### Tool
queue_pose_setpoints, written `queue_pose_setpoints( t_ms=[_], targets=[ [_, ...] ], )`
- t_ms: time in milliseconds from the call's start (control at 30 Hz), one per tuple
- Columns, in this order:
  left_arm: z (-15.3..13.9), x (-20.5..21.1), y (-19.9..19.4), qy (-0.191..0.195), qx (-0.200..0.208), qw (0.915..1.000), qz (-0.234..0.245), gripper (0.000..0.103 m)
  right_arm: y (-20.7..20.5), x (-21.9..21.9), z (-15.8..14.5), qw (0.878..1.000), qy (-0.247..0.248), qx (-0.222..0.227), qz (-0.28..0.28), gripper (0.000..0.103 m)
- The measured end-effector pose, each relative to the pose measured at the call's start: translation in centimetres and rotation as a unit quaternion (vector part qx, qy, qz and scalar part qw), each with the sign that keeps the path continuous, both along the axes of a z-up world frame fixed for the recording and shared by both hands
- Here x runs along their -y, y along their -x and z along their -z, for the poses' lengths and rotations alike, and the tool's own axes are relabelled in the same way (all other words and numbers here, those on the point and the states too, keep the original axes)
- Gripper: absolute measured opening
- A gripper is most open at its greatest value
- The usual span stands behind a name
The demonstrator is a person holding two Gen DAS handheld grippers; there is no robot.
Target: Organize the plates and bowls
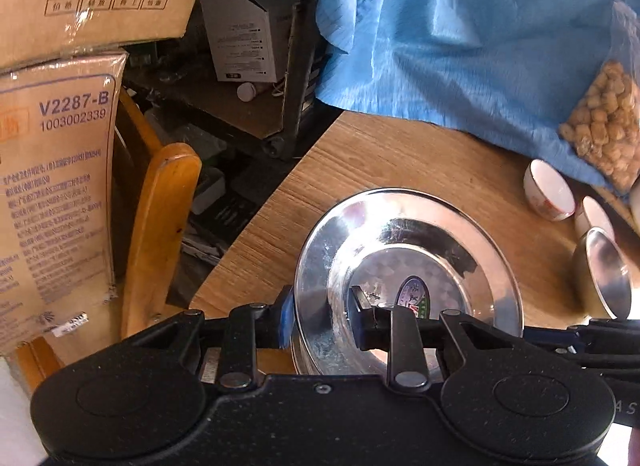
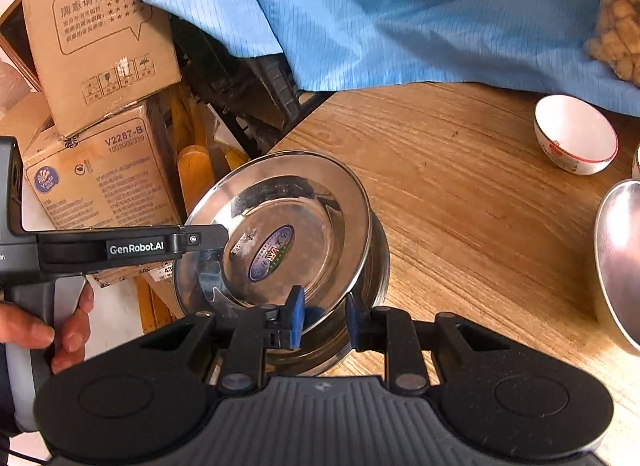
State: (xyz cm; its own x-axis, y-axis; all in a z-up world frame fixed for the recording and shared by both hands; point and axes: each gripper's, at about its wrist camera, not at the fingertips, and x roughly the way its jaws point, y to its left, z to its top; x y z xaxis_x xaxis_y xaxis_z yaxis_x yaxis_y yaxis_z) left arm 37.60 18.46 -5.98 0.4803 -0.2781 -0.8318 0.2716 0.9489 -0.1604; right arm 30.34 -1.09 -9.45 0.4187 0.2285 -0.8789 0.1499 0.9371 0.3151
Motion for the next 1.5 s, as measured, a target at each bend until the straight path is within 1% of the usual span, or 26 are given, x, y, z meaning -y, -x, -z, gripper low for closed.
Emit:
queue_pose_setpoints(
  t_ms=[200,400,667,867,933,1000,1067,1133,1167,1200,1233,1300,1333,1367,1400,1433,1467,1500],
  targets=[
    [0.0,0.7,0.3,-0.022,0.007,0.9996,0.013,0.029,0.2,0.4,0.1,1.0,-0.009,-0.007,0.007,0.025],
    [0.0,0.9,0.1,-0.03,0.001,0.9994,0.016,0.03,0.0,0.5,0.1,1.0,-0.015,-0.009,0.008,0.025],
    [-0.1,1.0,0.4,-0.031,0.003,0.9993,0.022,0.031,0.2,0.6,0.2,1.0,-0.018,-0.019,0.005,0.025],
    [-0.1,1.6,0.8,-0.052,0.013,0.9979,0.037,0.031,0.1,0.6,0.2,1.0,-0.016,-0.021,0.002,0.025],
    [-0.1,1.8,1.0,-0.062,0.019,0.9969,0.044,0.033,0.2,0.7,0.3,1.0,-0.021,-0.022,0.002,0.027],
    [0.0,2.1,1.2,-0.072,0.028,0.9956,0.053,0.039,0.1,0.5,0.3,1.0,-0.022,-0.021,0.0,0.028],
    [0.1,2.5,1.5,-0.082,0.036,0.9936,0.069,0.04,0.2,0.4,0.4,1.0,-0.018,-0.022,-0.004,0.03],
    [0.2,2.6,1.6,-0.083,0.039,0.9926,0.079,0.043,0.2,0.3,0.4,1.0,-0.014,-0.021,-0.005,0.038],
    [0.2,2.6,1.6,-0.083,0.038,0.9926,0.08,0.047,0.3,0.3,0.4,1.0,-0.013,-0.024,-0.005,0.039],
    [0.3,2.6,1.6,-0.082,0.038,0.9929,0.078,0.055,0.4,0.4,0.5,1.0,-0.014,-0.025,-0.004,0.042],
    [0.2,2.6,1.6,-0.08,0.036,0.9934,0.074,0.058,0.5,0.4,0.5,1.0,-0.017,-0.024,-0.004,0.046],
    [0.2,2.3,1.6,-0.073,0.034,0.9947,0.065,0.066,0.6,0.4,0.4,1.0,-0.015,-0.022,-0.006,0.048],
    [0.2,2.2,1.6,-0.07,0.033,0.9952,0.061,0.067,0.7,0.4,0.4,1.0,-0.015,-0.022,-0.008,0.052],
    [0.2,2.1,1.6,-0.067,0.033,0.9956,0.057,0.071,0.8,0.4,0.3,1.0,-0.015,-0.021,-0.009,0.056],
    [0.2,2.0,1.6,-0.065,0.034,0.9958,0.054,0.075,0.8,0.3,0.3,1.0,-0.017,-0.019,-0.009,0.064],
    [0.1,1.9,1.7,-0.061,0.038,0.9961,0.051,0.077,0.9,0.3,0.3,1.0,-0.018,-0.017,-0.01,0.07],
    [-0.1,1.8,1.6,-0.056,0.043,0.9964,0.048,0.079,1.0,0.2,0.2,1.0,-0.019,-0.015,-0.012,0.072],
    [-0.2,1.7,1.7,-0.051,0.047,0.9966,0.045,0.084,1.0,0.2,0.1,1.0,-0.021,-0.014,-0.012,0.076]
  ],
)
